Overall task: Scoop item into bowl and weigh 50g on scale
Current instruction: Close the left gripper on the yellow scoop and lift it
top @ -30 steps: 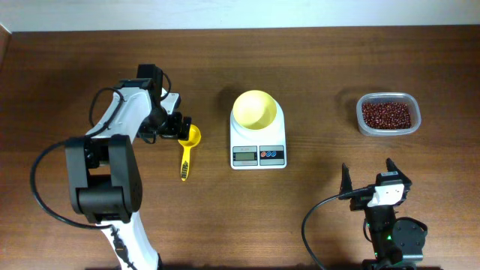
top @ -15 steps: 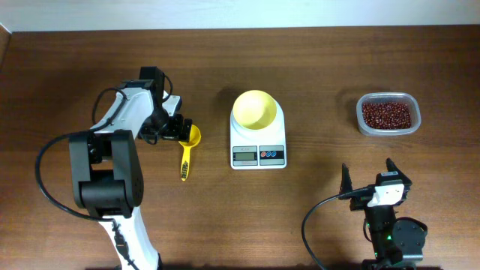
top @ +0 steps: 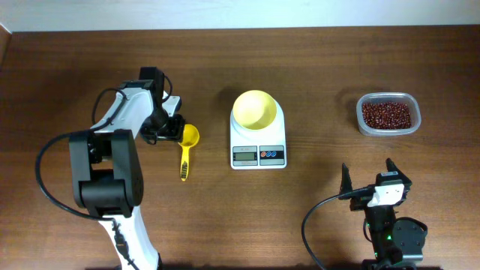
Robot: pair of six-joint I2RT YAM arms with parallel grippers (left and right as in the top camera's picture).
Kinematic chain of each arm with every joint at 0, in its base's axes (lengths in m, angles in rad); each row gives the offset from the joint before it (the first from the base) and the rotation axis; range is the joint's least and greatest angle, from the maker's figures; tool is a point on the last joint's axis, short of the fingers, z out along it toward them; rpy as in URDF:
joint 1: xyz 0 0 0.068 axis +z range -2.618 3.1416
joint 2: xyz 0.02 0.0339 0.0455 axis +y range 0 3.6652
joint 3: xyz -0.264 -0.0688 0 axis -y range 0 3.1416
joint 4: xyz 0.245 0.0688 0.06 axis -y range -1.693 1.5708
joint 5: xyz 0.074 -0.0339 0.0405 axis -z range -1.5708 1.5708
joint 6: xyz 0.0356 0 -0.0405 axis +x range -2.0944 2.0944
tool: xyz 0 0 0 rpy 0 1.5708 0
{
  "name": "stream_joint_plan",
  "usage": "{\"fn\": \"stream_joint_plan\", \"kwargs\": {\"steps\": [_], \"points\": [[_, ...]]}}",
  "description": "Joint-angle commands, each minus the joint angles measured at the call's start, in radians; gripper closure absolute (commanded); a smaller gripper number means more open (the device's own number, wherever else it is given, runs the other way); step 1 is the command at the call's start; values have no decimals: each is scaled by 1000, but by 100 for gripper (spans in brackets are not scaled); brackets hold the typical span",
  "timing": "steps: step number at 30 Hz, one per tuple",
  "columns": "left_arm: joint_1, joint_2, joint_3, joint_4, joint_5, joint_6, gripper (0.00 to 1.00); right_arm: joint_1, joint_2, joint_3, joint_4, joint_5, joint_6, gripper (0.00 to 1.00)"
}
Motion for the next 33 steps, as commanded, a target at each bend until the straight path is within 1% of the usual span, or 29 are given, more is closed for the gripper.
{"fn": "stream_joint_plan", "kwargs": {"steps": [1,3,4,5,7,10,23,28,33], "points": [[3,38,-9,-2,13,1,49,9,-10,-5,-6,9,11,1],[3,38,-9,-2,13,1,55,9,-10,-5,-6,9,11,1],[3,38,-9,-2,13,1,66,9,-10,-5,-6,9,11,1],[3,38,-9,-2,13,1,72,9,-10,-5,-6,9,11,1],[3,38,-9,-1,13,1,89,9,-10,-5,-6,9,11,1],[3,38,-9,2,13,1,100,9,-10,-5,-6,9,11,1],[3,37,6,-15,13,0,100,9,-10,-5,-6,9,11,1],[3,37,109,-89,13,0,100,9,-10,-5,-6,9,11,1],[3,37,311,-209,13,0,100,9,-10,-5,-6,9,11,1]]}}
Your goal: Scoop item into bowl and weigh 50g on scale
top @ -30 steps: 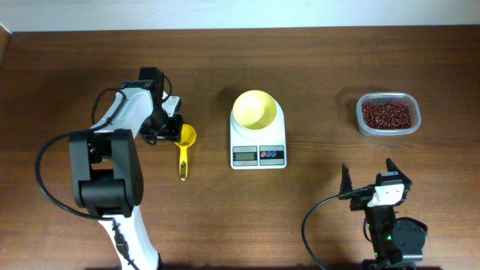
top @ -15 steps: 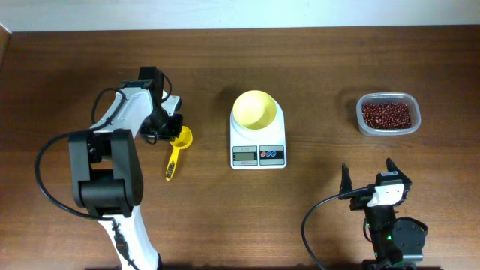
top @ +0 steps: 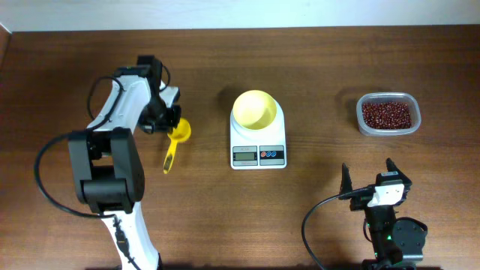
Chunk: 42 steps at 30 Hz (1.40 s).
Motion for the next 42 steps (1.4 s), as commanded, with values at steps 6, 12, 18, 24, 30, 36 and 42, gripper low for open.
{"fn": "stream_joint_plan", "kwargs": {"steps": [6,12,18,24,30,36,42], "points": [[0,5,284,-139,16,-246,100,9,-10,-5,-6,9,11,1],[7,5,291,-156,16,-491,100,9,-10,-5,-6,9,11,1],[-2,5,291,-164,16,-780,100,9,-10,-5,-6,9,11,1],[-47,5,291,-182,11,-977,100,9,-10,-5,-6,9,11,1],[-96,5,291,-179,3,-1067,100,9,-10,-5,-6,9,11,1],[-104,5,291,-179,0,-1088,100,9,-10,-5,-6,9,11,1],[-103,5,291,-180,0,-1088,100,9,-10,-5,-6,9,11,1]]}}
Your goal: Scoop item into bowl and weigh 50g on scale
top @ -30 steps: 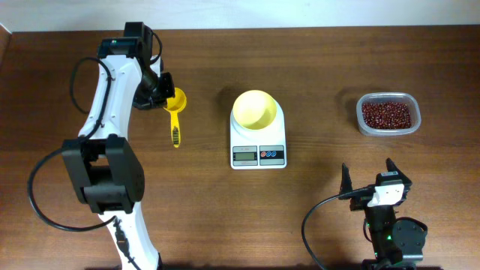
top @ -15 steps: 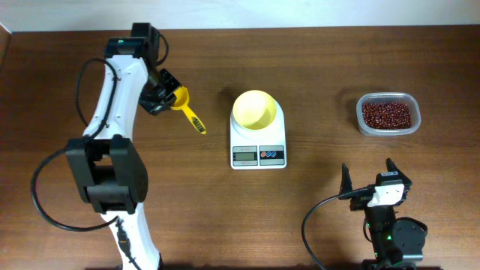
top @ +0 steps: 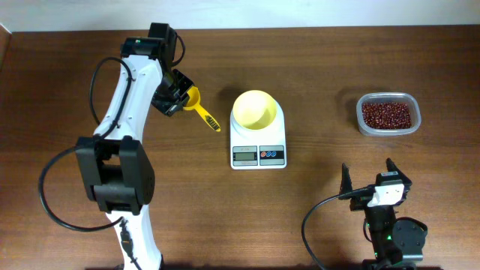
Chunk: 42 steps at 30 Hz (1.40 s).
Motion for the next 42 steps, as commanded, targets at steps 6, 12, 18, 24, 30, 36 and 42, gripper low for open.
{"fn": "stream_joint_plan", "kwargs": {"steps": [6,12,18,24,30,36,42], "points": [[5,5,19,-28,-3,-16,100,9,-10,-5,-6,9,11,1],[0,-43,19,-28,10,-16,100,9,-10,-5,23,12,-4,1],[0,-147,21,25,8,-17,100,9,-10,-5,57,-9,5,1],[-2,-166,21,27,74,-98,100,9,21,124,61,-41,199,1],[-2,-166,21,29,108,-126,100,9,339,454,-196,-143,253,1],[-6,-166,21,29,129,-133,100,9,868,718,-103,-661,403,1],[-31,-166,21,29,144,-183,100,20,1248,741,438,-1019,930,1]]}}
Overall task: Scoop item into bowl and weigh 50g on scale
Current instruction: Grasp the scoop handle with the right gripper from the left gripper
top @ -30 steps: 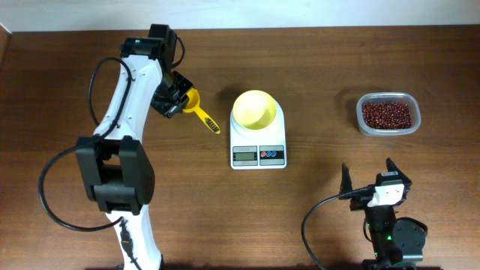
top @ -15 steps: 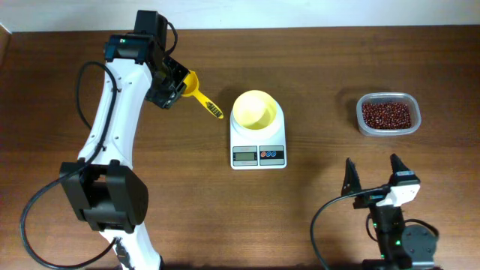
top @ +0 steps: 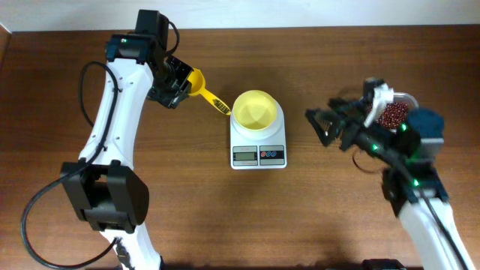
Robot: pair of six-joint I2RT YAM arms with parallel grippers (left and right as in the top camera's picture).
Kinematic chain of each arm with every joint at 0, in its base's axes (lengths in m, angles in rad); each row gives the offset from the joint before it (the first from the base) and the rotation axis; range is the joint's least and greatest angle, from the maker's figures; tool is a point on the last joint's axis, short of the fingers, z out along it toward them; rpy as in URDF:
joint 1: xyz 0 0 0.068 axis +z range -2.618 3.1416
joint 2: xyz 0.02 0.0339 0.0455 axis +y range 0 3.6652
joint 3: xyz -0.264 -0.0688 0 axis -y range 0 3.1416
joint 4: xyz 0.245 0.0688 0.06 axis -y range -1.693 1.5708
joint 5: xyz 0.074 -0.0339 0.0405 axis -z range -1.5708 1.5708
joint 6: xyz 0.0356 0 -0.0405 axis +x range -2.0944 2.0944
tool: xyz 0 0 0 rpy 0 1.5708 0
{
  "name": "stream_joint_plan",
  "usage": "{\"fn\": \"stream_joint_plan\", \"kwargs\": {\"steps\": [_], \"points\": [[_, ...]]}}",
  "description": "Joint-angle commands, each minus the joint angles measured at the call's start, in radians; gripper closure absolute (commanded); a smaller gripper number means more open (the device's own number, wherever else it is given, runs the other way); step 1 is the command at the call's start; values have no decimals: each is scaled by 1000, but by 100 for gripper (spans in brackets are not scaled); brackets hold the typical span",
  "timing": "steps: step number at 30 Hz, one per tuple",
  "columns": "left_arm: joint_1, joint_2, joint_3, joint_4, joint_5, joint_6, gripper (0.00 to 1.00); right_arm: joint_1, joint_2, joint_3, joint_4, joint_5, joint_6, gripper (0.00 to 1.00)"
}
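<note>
My left gripper (top: 180, 84) is shut on the cup end of a yellow scoop (top: 198, 81). The scoop's handle points down and right, its tip close to the left rim of the yellow bowl (top: 255, 109). That bowl stands on a white scale (top: 259, 144) at the table's middle. The clear container of red beans (top: 393, 114) sits at the right, partly covered by my right arm. My right gripper (top: 321, 125) is open with nothing in it, between the scale and the container, its fingers pointing left.
The wooden table's far edge (top: 300, 30) runs along the top of the view. Cables hang from both arms. The left arm's base stands at the front left, the right arm's at the front right.
The left gripper has carried the scoop a little farther back and to the right, nearer the bowl. The right arm has left its folded rest at the front right and now reaches over the table beside the beans.
The scoop first lay on the table left of the scale with my left gripper at its cup. Then it was turned slightly, still low. Then it was held up, handle toward the scale. Now it is beside the bowl, and the right arm has come out.
</note>
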Motion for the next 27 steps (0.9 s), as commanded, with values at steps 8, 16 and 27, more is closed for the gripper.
{"fn": "stream_joint_plan", "kwargs": {"steps": [8,16,27], "points": [[-108,-18,18,13,14,-301,100,175,367,18,506,-156,593,5],[-166,-18,18,37,16,-518,100,266,367,18,506,2,593,5],[-224,-18,18,66,21,-518,100,268,367,18,367,29,535,5]]}}
